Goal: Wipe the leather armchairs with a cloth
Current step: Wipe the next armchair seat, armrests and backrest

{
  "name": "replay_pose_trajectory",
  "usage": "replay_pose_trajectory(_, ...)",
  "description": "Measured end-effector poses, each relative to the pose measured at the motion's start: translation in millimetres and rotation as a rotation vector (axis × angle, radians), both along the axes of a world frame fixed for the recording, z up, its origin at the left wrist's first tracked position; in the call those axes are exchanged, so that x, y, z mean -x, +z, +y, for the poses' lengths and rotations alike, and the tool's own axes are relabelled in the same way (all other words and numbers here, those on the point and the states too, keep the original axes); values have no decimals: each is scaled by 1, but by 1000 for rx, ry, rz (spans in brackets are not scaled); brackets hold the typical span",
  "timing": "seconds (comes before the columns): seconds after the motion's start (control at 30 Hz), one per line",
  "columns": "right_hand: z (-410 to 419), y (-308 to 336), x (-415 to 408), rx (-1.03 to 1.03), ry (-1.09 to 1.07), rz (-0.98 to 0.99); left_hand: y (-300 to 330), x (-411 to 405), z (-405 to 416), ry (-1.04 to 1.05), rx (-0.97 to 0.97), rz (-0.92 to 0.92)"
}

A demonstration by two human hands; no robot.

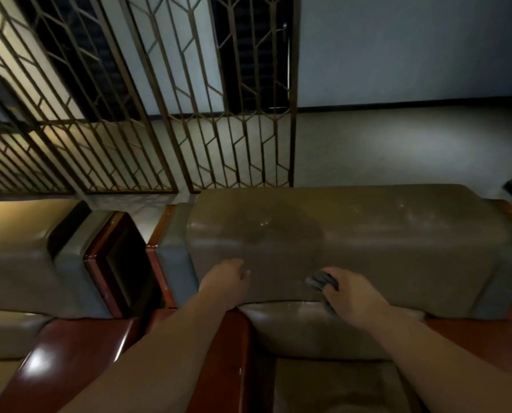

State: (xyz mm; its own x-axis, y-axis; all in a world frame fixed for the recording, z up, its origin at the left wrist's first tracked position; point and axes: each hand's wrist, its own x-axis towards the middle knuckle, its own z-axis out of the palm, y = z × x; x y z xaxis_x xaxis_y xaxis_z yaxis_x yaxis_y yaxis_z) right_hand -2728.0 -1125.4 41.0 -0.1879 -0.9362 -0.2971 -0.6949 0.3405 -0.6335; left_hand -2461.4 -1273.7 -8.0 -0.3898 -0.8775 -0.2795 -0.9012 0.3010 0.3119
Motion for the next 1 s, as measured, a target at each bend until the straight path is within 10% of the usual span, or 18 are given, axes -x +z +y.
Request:
replay_pose_trajectory(0.57,-261,-43,-142,371,416,216,-77,-140,-235,237,284,76)
replay_pose_trajectory(1.0,-398,-84,-181,233,528,580,-109,-137,-264,100,342,2)
